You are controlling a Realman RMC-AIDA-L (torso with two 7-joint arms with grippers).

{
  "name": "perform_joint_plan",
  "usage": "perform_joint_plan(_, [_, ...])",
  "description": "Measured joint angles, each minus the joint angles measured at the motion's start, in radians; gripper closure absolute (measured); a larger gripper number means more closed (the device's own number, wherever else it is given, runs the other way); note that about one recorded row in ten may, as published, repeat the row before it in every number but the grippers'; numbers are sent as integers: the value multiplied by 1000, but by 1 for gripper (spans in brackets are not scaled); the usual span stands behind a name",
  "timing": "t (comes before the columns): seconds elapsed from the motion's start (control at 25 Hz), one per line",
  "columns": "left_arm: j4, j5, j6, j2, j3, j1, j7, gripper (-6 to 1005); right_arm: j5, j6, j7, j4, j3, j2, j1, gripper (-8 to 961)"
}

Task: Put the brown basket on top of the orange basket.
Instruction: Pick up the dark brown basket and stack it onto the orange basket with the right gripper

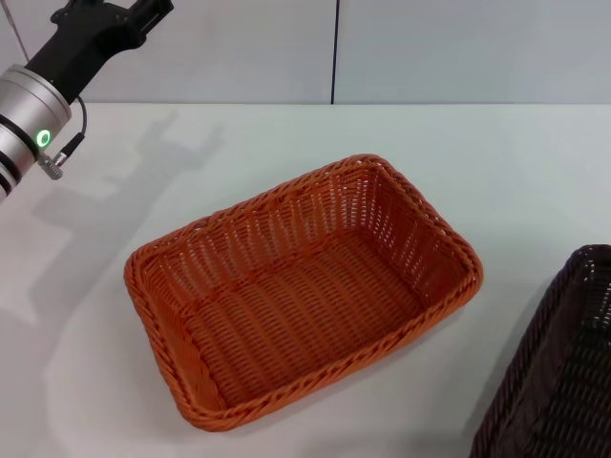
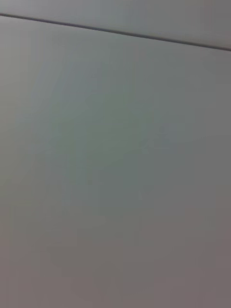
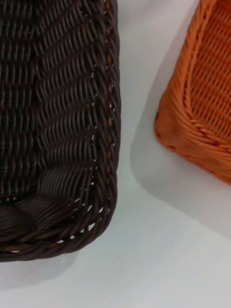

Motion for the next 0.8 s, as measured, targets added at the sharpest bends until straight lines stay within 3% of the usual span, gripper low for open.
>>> perform_joint_plan(0.2, [8,-1,-1,1,-3,0,13,153,23,-65,-23,-2,74,-9,-17,794])
perform_joint_plan(0.52, [24,-15,0,3,-15,-2,37,153,225,-206,-76,-23,119,-47,-76,801])
perform_joint_plan(0.8, [29,-16,-5,3,-23,-3,38,153,400,-254,-126,-13,123,-45,-119,808])
